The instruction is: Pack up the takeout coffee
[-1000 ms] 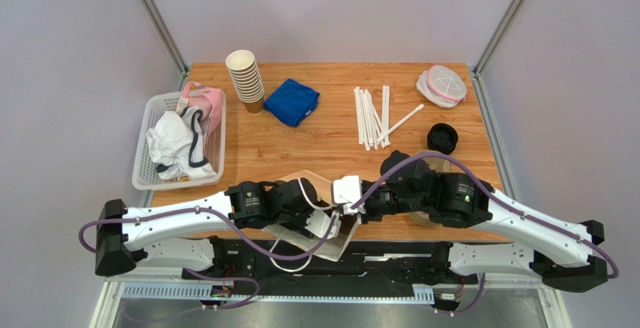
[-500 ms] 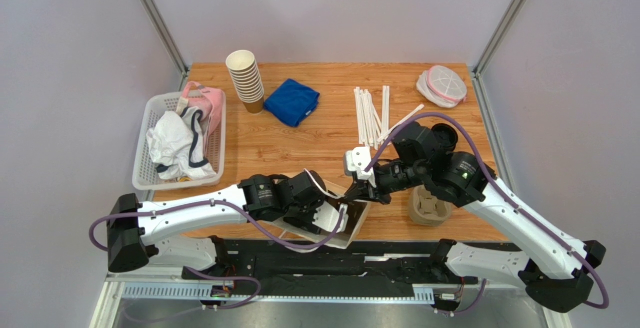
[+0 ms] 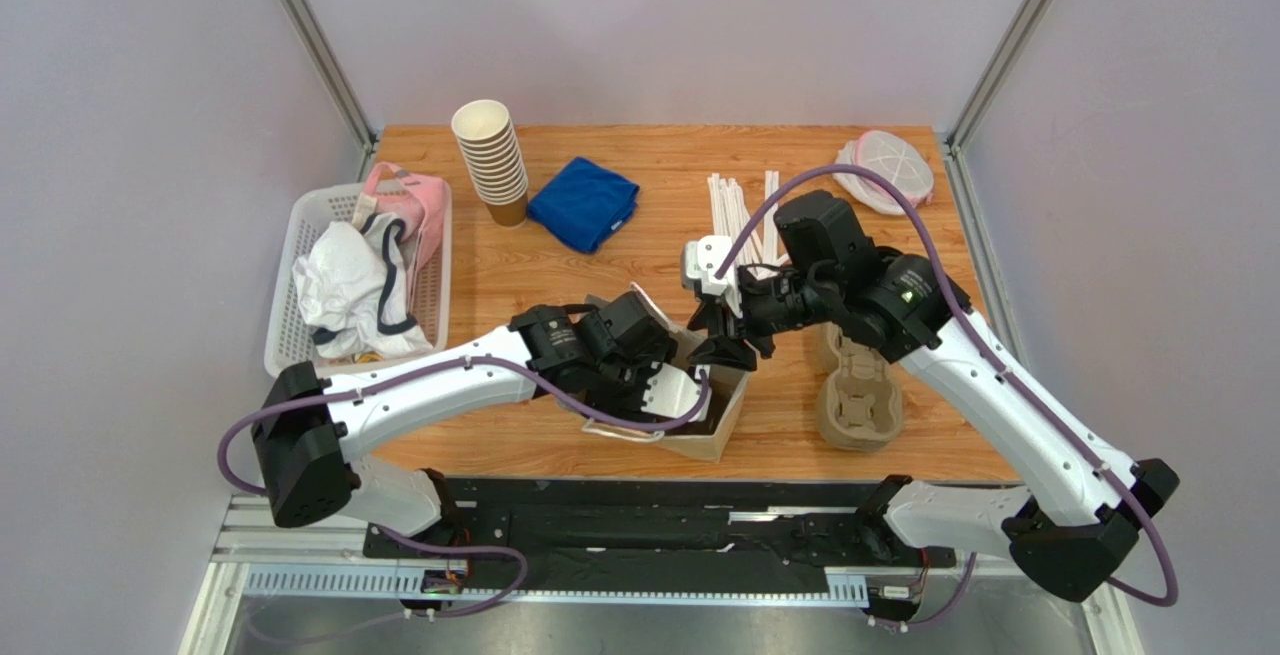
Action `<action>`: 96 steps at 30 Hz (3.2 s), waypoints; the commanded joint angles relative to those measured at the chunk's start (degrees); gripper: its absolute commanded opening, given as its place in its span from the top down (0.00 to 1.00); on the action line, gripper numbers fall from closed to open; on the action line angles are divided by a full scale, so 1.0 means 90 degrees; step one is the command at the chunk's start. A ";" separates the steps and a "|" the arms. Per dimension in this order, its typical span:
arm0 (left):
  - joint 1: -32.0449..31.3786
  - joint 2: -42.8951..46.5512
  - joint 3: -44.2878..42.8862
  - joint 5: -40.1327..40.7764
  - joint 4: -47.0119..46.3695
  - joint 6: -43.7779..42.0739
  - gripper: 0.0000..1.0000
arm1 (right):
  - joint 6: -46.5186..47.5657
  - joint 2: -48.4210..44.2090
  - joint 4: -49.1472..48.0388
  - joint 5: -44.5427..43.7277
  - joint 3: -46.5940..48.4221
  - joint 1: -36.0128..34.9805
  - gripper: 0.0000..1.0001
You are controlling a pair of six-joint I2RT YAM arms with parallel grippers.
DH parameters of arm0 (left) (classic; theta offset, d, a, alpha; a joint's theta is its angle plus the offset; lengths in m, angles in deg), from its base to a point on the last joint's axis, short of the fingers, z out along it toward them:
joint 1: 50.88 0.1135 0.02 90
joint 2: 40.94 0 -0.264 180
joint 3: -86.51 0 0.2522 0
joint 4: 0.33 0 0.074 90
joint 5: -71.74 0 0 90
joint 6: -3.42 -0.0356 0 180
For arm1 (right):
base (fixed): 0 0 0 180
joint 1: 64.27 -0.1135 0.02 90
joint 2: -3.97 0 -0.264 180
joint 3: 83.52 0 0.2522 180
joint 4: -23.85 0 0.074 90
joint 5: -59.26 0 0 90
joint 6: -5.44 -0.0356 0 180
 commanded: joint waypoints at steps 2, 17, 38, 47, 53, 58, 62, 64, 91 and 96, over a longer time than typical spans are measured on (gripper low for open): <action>0.0319 -0.0680 -0.0129 -0.0566 0.0665 -0.0134 0.84 | 0.0058 0.0352 0.0343 0.0316 0.0477 0.0276 0.52; 0.0456 -0.1861 -0.0227 -0.0605 0.0568 -0.0203 0.87 | 0.0263 0.0988 0.0626 0.0355 0.0683 0.0882 0.69; 0.0661 -0.1619 -0.0674 -0.0439 0.0548 0.0109 0.56 | 0.1005 0.1437 0.0373 0.0091 0.0643 0.1155 1.00; 0.0661 -0.1277 -0.1066 -0.0273 0.0665 0.0012 0.48 | 0.0537 0.1466 -0.0115 -0.0113 0.0663 0.1155 1.00; 0.0661 -0.1237 -0.1027 -0.0176 0.0636 -0.0076 0.47 | 0.0292 0.1544 -0.0116 -0.0016 0.0839 0.1214 1.00; 0.0671 -0.1188 -0.1193 -0.0146 0.0665 -0.0124 0.32 | 0.0546 0.1593 0.0050 0.0033 0.0800 0.1214 1.00; 0.0671 -0.1179 -0.1446 -0.0185 0.0831 -0.0105 0.30 | 0.0702 0.1603 0.0109 0.0111 0.0771 0.1204 1.00; 0.0681 -0.1159 -0.1535 -0.0234 0.0928 -0.0125 0.23 | 0.0839 0.1584 0.0138 0.0131 0.0722 0.1214 1.00; 0.0700 -0.0525 -0.2199 -0.0820 0.1515 -0.0359 0.04 | 0.0986 0.1749 0.0011 -0.0045 0.0780 0.1214 1.00; 0.0691 -0.0329 -0.2092 -0.0722 0.1398 -0.0574 0.05 | 0.0908 0.1779 -0.0145 -0.0152 0.0829 0.1214 1.00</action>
